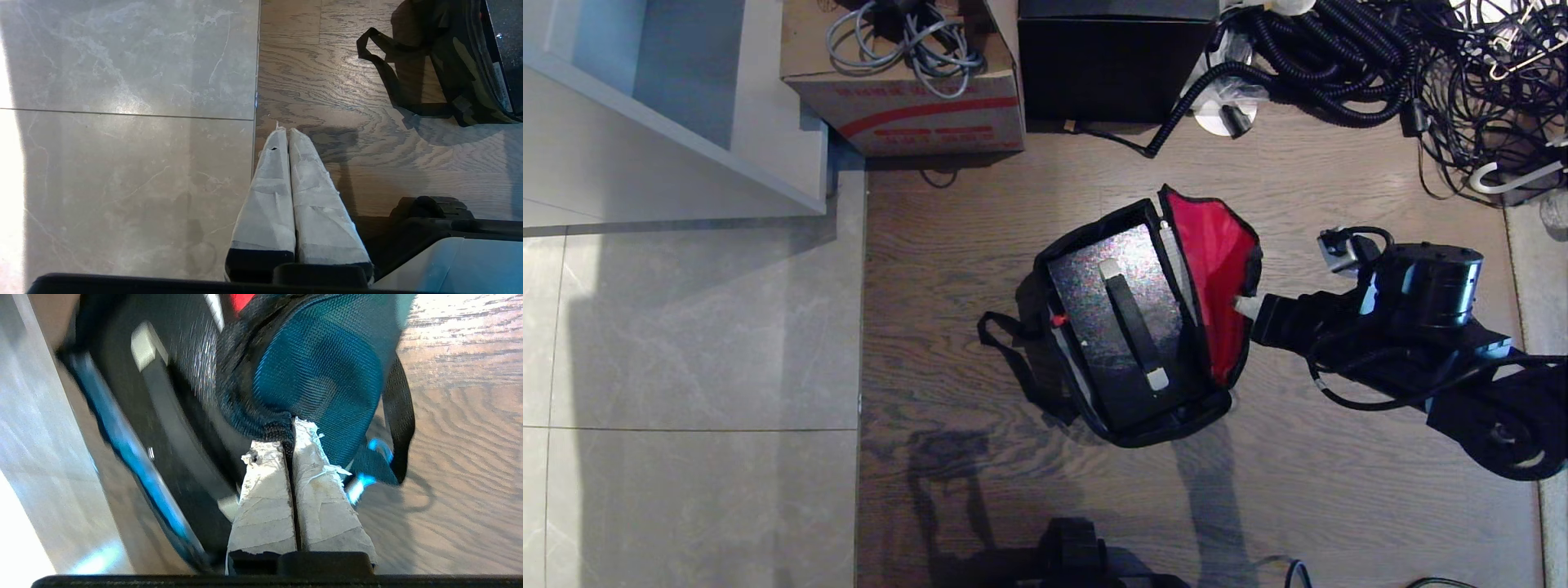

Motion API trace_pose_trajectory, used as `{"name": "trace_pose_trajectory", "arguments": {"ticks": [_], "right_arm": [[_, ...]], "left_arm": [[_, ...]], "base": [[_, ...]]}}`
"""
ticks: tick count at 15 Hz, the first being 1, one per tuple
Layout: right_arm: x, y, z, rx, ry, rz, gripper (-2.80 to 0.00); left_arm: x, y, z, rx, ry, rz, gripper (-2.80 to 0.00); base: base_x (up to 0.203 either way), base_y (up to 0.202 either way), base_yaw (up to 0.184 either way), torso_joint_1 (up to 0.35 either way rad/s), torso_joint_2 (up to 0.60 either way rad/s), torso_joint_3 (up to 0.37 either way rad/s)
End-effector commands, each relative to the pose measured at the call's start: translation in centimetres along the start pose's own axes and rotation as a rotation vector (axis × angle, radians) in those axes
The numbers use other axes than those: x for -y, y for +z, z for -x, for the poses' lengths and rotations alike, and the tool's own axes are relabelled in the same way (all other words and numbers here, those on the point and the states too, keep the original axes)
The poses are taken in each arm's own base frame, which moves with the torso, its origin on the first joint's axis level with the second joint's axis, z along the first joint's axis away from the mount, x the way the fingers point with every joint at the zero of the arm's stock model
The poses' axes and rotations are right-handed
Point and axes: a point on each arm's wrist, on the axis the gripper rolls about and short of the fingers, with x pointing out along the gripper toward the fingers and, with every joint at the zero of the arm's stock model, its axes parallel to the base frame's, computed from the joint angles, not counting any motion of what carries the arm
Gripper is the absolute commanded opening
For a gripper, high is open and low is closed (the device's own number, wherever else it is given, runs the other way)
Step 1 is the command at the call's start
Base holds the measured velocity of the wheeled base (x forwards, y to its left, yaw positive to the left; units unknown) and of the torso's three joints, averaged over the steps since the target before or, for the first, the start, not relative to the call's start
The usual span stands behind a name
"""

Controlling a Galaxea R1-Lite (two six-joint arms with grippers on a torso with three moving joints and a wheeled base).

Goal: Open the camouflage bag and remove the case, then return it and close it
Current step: Close the top of the storage box

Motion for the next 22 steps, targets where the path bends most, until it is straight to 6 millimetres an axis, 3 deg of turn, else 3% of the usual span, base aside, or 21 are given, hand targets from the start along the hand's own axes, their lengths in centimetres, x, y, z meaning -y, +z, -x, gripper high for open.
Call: {"name": "trace_pose_trajectory", "arguments": {"ticks": [1,8,14,15,19,22], "right_arm": [[-0.9,-0.7,1.4,-0.011,0.030,0.053,-2.80],[-5.1,-3.9,4.1,-0.078,0.192,0.261,-2.80],[-6.2,-6.5,5.6,-0.169,0.264,0.347,-2.80],[-6.2,-6.9,5.8,-0.186,0.273,0.344,0.00],[-6.6,-8.4,7.0,-0.275,0.372,0.298,0.00],[-6.9,-7.6,8.2,-0.257,0.447,0.241,0.00]], "left_arm": [[0.0,0.0,0.0,0.002,0.001,0.000,-2.80],[0.0,0.0,0.0,0.002,0.001,0.000,-2.80],[0.0,0.0,0.0,0.002,0.001,0.000,-2.80],[0.0,0.0,0.0,0.002,0.001,0.000,-2.80],[0.0,0.0,0.0,0.002,0.001,0.000,-2.80],[0.0,0.0,0.0,0.002,0.001,0.000,-2.80]], "base": [[0.000,0.000,0.000,0.000,0.00,0.000],[0.000,0.000,0.000,0.000,0.00,0.000],[0.000,0.000,0.000,0.000,0.00,0.000],[0.000,0.000,0.000,0.000,0.00,0.000],[0.000,0.000,0.000,0.000,0.00,0.000],[0.000,0.000,0.000,0.000,0.00,0.000]]}}
